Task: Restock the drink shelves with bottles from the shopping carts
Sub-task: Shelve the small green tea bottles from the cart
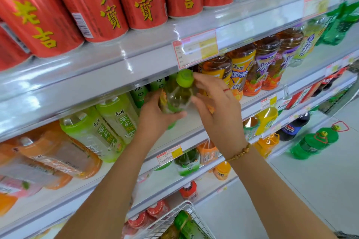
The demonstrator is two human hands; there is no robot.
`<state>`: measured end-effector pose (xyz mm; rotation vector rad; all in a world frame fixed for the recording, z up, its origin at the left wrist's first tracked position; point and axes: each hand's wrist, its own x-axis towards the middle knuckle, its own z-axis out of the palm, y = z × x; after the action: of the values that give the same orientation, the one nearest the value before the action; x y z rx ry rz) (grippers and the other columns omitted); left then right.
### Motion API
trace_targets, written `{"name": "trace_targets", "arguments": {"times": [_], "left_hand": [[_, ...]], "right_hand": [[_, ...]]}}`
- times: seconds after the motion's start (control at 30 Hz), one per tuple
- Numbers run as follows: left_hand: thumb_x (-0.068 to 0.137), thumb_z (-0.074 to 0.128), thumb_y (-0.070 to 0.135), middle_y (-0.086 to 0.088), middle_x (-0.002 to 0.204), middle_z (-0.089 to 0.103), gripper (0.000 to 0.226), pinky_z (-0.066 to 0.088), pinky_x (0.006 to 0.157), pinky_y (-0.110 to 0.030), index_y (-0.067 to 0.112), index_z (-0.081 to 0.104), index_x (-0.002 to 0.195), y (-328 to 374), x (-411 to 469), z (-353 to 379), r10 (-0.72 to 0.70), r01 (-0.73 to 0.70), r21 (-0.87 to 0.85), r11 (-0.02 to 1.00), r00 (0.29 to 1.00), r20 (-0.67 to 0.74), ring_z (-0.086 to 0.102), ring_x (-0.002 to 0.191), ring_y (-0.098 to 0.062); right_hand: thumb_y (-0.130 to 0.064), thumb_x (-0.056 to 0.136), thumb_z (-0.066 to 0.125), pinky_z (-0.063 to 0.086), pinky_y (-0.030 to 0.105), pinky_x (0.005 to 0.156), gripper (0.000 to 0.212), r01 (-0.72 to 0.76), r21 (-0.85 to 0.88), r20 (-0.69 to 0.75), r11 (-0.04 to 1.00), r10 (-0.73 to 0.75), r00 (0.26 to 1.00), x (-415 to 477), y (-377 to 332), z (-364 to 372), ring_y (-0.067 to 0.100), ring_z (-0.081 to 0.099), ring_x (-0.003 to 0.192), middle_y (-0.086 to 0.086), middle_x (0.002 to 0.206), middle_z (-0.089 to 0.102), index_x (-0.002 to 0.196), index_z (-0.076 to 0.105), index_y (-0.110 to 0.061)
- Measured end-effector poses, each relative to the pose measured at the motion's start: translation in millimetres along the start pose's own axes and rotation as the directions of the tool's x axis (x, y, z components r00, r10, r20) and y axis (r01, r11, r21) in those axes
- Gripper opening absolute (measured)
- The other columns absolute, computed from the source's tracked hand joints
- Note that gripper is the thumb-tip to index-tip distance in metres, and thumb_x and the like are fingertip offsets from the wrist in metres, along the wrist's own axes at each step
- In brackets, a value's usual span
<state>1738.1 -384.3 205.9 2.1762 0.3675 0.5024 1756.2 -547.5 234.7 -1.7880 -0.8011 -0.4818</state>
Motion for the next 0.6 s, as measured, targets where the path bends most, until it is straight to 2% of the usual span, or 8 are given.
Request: {"name": "trace_targets", "arguments": {"times": [0.07,0.13,0.2,0.3,0.4,0.5,0.53,0.6], "left_hand": [[0.055,0.086,0.04,-0.002,0.112,0.067,0.069,0.052,0.087,-0.033,0.018,0.059,0.116,2.1,11.6,7.6,-0.117,0.115,-0.039,0.993,0.992,-0.04,0.064,0.098,-0.017],[0.059,0.084,0.04,-0.001,0.112,0.067,0.069,0.052,0.09,-0.036,0.016,0.058,0.119,4.7,19.5,14.8,-0.193,0.18,-0.142,0.973,0.977,-0.086,0.064,0.1,-0.017],[0.063,0.084,0.036,0.002,0.113,0.065,0.069,0.05,0.089,-0.031,0.014,0.055,0.121,5.4,20.3,18.4,-0.218,0.18,-0.247,0.952,0.966,-0.138,0.062,0.099,-0.014],[0.066,0.084,0.027,0.007,0.105,0.06,0.063,0.048,0.079,-0.022,0.013,0.05,0.117,3.2,14.0,19.6,-0.199,0.149,-0.284,0.947,0.967,-0.159,0.059,0.089,-0.006],[0.063,0.085,0.021,0.008,0.104,0.059,0.063,0.05,0.078,-0.019,0.015,0.048,0.114,3.5,9.1,26.3,-0.154,0.105,-0.298,0.949,0.977,-0.147,0.06,0.089,-0.004],[0.063,0.085,0.021,0.006,0.108,0.059,0.067,0.05,0.082,-0.018,0.013,0.048,0.118,5.7,5.3,34.9,-0.126,0.07,-0.295,0.953,0.976,-0.175,0.06,0.097,-0.009],[0.063,0.085,0.022,0.005,0.11,0.059,0.068,0.05,0.084,-0.019,0.013,0.047,0.119,5.4,4.4,36.9,-0.113,0.055,-0.283,0.958,0.974,-0.194,0.06,0.099,-0.01],[0.064,0.085,0.025,0.002,0.114,0.059,0.069,0.049,0.087,-0.023,0.013,0.046,0.121,1.7,0.7,40.6,-0.094,0.046,-0.217,0.975,0.972,-0.216,0.059,0.101,-0.012]], "right_hand": [[-0.01,0.089,0.059,0.053,0.038,0.089,0.039,-0.163,-0.016,-0.026,0.987,0.162,0.986,-1.7,9.1,15.7,0.015,0.059,0.107,0.005,0.12,0.058,0.127,0.053,-0.013],[-0.012,0.089,0.058,0.052,0.041,0.088,0.036,-0.258,-0.073,0.014,0.963,0.26,0.966,-9.6,20.4,31.9,0.02,0.061,0.103,0.006,0.116,0.063,0.125,0.054,-0.012],[-0.011,0.089,0.057,0.05,0.039,0.089,0.036,-0.326,-0.165,0.071,0.931,0.341,0.938,-21.1,31.3,43.2,0.025,0.061,0.102,0.009,0.115,0.064,0.125,0.055,-0.011],[-0.012,0.09,0.055,0.049,0.034,0.082,0.037,-0.37,-0.327,0.129,0.87,0.429,0.894,-39.7,44.8,47.9,0.029,0.062,0.096,0.012,0.112,0.065,0.127,0.055,-0.014],[-0.01,0.089,0.055,0.05,0.034,0.073,0.033,-0.307,-0.369,0.148,0.877,0.382,0.912,-51.2,54.5,51.0,0.031,0.062,0.086,0.014,0.106,0.065,0.122,0.059,-0.01],[-0.009,0.087,0.057,0.053,0.035,0.064,0.02,-0.189,-0.413,0.118,0.891,0.259,0.959,-57.7,67.4,54.7,0.031,0.062,0.083,0.012,0.094,0.065,0.104,0.066,-0.005],[-0.011,0.087,0.055,0.054,0.036,0.067,0.018,-0.162,-0.421,0.075,0.893,0.212,0.974,-62.2,74.3,54.2,0.031,0.061,0.086,0.012,0.092,0.065,0.099,0.067,-0.004],[-0.017,0.091,0.045,0.054,0.037,0.084,0.027,-0.15,-0.424,-0.013,0.893,0.16,0.987,-75.3,90.1,51.4,0.031,0.058,0.104,0.013,0.105,0.063,0.101,0.066,-0.003]]}}
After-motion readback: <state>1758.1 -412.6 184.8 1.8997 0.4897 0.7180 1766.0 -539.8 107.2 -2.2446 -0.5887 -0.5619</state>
